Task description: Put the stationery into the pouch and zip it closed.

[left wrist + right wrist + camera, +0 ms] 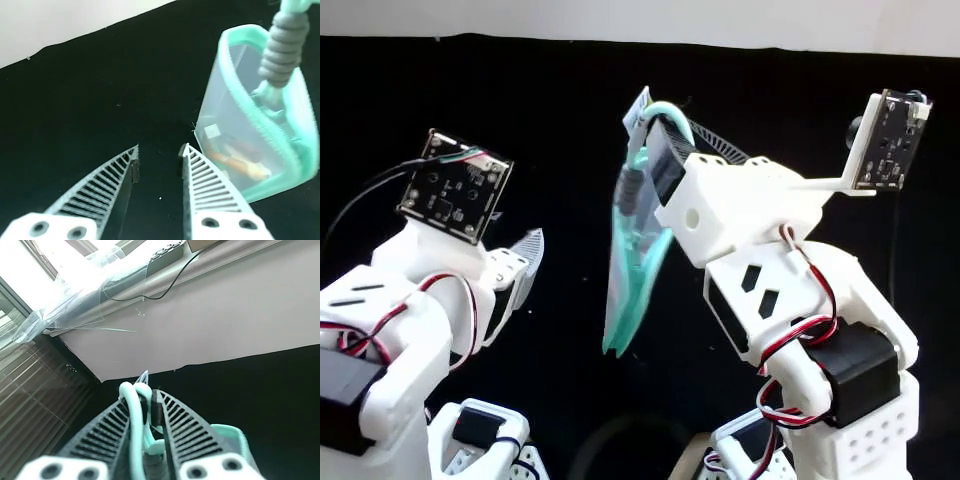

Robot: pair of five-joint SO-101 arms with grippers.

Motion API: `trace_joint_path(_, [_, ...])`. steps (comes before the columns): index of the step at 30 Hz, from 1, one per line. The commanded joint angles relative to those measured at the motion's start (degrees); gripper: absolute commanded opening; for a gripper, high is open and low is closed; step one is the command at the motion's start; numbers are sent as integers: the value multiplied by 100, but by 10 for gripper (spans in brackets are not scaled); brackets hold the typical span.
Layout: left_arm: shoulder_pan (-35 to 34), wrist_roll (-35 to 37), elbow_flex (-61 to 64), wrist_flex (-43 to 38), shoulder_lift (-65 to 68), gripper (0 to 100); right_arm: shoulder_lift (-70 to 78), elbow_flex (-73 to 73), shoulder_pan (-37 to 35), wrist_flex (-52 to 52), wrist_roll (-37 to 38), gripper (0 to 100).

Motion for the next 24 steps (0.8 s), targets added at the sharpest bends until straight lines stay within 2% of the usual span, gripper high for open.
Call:
trace_joint_path(1, [22,-35,-136,53,-13,157,-48,-224,75,-101,-44,7])
trace_joint_path(8, [1226,554,-110,62,13,155,-40,-259,66,-127,-44,7])
trace_joint_path(15, [778,554,277,62,-13,154,-40,-268,66,-127,-44,7])
trace_joint_path(24, [910,580,286,53,-13,154,-40,-268,66,-127,-44,7])
